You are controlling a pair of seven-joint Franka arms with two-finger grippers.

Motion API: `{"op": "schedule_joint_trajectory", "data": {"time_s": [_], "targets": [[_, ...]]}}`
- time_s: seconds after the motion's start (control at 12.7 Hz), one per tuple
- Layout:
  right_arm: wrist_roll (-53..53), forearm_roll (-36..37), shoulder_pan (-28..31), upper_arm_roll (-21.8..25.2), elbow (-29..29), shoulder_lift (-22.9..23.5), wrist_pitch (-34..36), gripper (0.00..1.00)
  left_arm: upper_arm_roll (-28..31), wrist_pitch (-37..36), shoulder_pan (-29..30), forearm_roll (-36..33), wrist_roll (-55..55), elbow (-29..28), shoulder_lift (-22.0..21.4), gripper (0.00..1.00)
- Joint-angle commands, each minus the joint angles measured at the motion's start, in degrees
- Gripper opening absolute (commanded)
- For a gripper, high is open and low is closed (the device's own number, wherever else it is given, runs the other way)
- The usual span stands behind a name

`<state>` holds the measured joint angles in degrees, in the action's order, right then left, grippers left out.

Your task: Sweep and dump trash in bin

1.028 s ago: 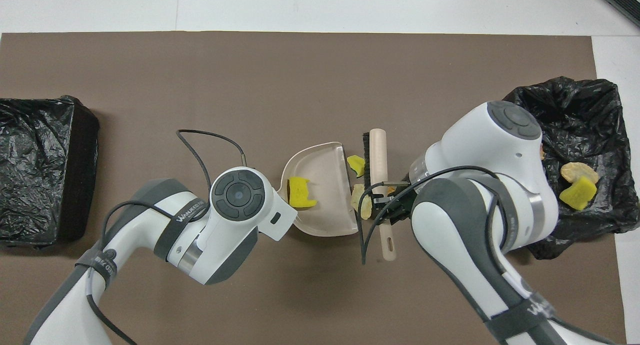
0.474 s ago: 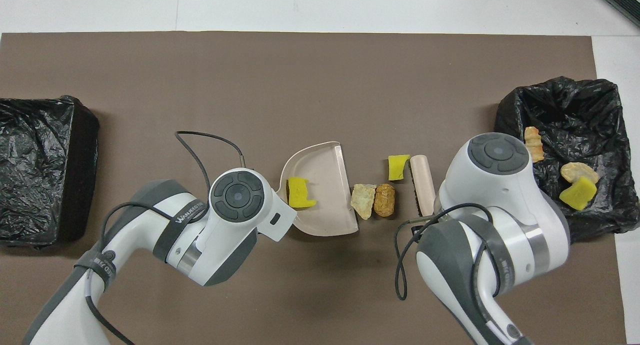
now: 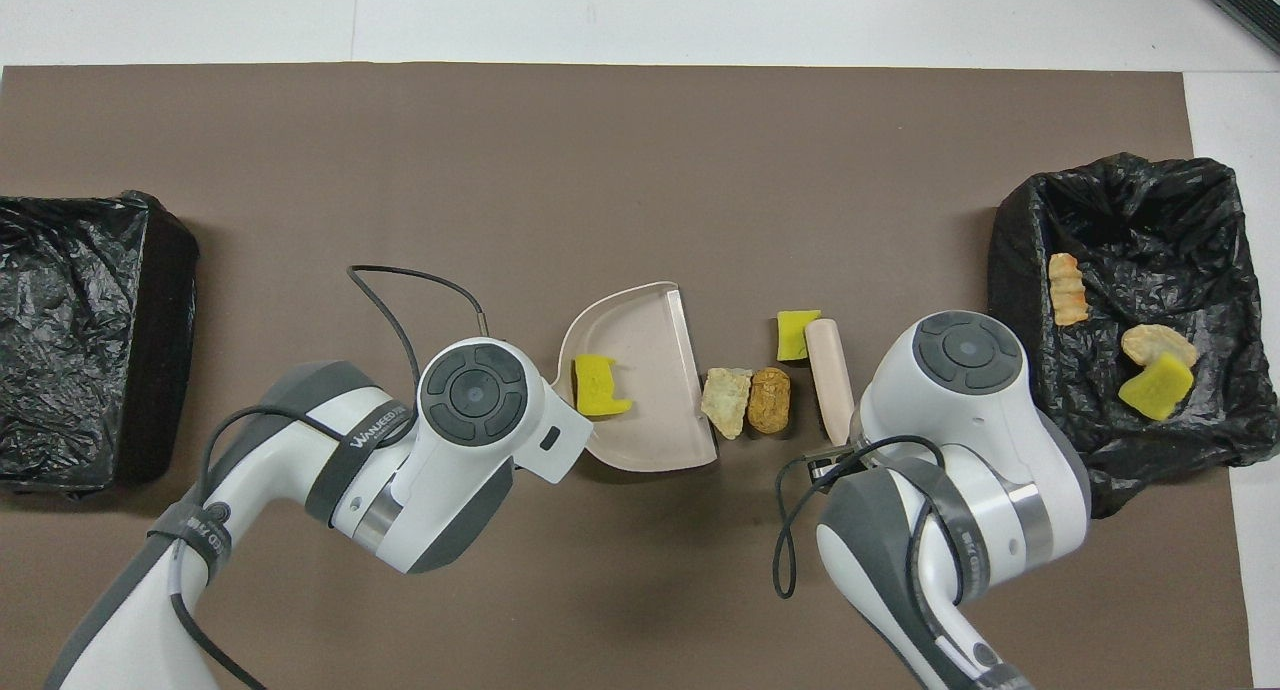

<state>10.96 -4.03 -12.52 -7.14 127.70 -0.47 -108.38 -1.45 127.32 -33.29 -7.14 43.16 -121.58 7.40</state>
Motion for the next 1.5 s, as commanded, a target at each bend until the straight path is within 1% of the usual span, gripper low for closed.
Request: {"op": "schedule_joint_trajectory", "data": {"time_s": [0.0, 0.16, 0.24, 0.32, 0.4, 0.47, 0.55, 0.71, 0.79, 0.95, 1.03, 1.19, 1.26, 1.42], "targets": [[-3.99, -9.90, -1.54, -0.42, 0.35, 0.82, -4.10, 0.00, 0.13, 1.09, -0.02, -1.12, -1.23, -2.87, -2.12, 0.00], [-4.54, -19.31, -4.61, -0.42, -0.78, 1.96, -6.66, 0.00, 0.13, 1.09, 0.33, -1.03, -1.23, -2.96, -2.12, 0.00], [-4.02, -22.83, -5.49, -0.42, -2.18, 2.40, -6.58, 0.00, 0.13, 1.17, 0.42, -1.03, -1.23, -2.96, -2.12, 0.00], [-3.58, -25.65, -5.93, -0.51, -3.33, 2.75, -6.58, 0.00, 0.13, 1.17, 0.42, -1.03, -1.23, -2.96, -2.12, 0.00], [-1.92, -26.29, -5.94, -0.51, -5.43, 2.84, -6.24, 0.00, 0.13, 1.17, 0.42, -1.03, -1.23, -2.96, -2.04, 0.00], [0.19, -25.17, -5.94, -0.42, -7.10, 2.41, -4.49, 0.00, 0.13, 1.26, 0.51, -1.03, -1.15, -2.96, -2.12, 0.00], [1.77, -21.67, -5.85, -0.16, -8.68, 2.06, -0.47, 0.00, 0.13, 1.52, 0.51, -1.03, -1.06, -2.96, -2.04, 0.00], [3.80, -9.75, -5.85, -0.50, -14.13, 3.10, 5.52, 0.00, 0.13, 1.53, 0.51, -1.03, -0.79, -2.96, -2.03, 0.00], [3.55, -5.77, -5.85, -0.51, -14.76, 3.46, 6.15, 0.00, 0.13, 1.87, 0.59, -1.03, -0.71, -2.96, -2.03, 0.00], [0.40, -3.81, -5.67, -0.42, -14.76, 4.07, 6.16, 0.00, 0.13, 2.23, 0.77, -1.03, -0.62, -2.96, -2.03, 0.00], [-0.49, -1.53, -5.85, -0.51, -13.46, 4.34, 5.99, 0.00, 0.13, 2.40, 0.77, -1.03, -0.62, -2.96, -1.95, 0.00], [0.11, -2.12, -6.90, -0.68, -8.90, 4.60, 3.80, 0.00, 0.13, 2.40, 0.77, -1.03, -0.70, -2.96, -2.03, 0.00], [0.90, -4.30, -8.91, -0.68, -7.57, 4.08, 2.66, 0.00, 0.13, 2.40, 0.77, -1.03, -0.71, -2.96, -2.03, 0.00], [2.92, -11.05, -9.63, -0.68, -5.99, 3.02, 2.21, 0.00, 0.13, 2.40, 0.77, -0.94, -0.79, -2.96, -2.03, 0.00]]}}
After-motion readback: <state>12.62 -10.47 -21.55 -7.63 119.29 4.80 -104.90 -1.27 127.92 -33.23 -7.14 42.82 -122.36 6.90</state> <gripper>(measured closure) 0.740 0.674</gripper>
